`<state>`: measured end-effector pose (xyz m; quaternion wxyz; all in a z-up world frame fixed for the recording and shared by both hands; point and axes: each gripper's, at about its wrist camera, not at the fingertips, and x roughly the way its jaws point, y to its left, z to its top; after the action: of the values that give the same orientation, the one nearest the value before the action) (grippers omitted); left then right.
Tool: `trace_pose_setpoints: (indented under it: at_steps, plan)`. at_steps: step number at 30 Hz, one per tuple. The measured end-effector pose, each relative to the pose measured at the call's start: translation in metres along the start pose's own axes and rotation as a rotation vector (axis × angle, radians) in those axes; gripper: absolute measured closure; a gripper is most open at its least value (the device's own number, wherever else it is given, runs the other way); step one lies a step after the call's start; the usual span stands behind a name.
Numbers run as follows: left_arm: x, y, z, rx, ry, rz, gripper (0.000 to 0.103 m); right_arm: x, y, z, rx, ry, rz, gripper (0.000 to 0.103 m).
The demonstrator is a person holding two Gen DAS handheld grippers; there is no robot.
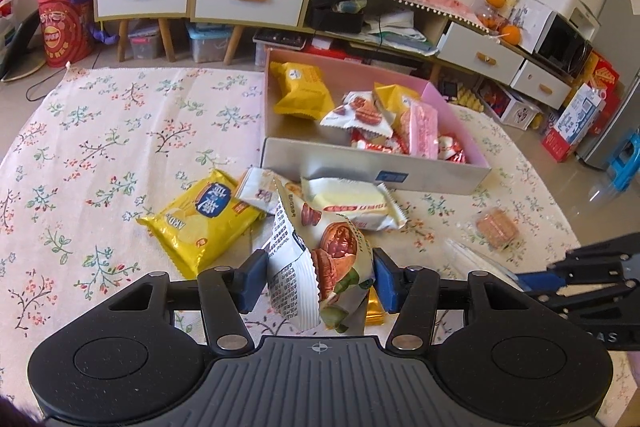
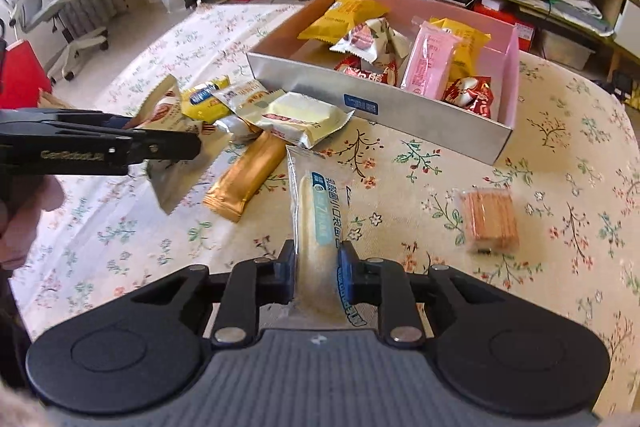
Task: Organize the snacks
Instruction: 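Carry both packets into the pink box and open both tools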
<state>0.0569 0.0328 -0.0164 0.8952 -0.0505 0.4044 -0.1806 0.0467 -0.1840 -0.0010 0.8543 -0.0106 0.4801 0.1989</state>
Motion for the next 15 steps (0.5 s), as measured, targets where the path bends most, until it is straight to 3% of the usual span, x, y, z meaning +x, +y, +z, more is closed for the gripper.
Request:
trace_pose_setpoints:
  at_steps: [15]
  plan:
    - [0.001,-0.032,0.029,-0.012,-0.079,-0.011,0.05,-0.032,-0.031,0.014,0.136,-0.133,-0.021,0.084]
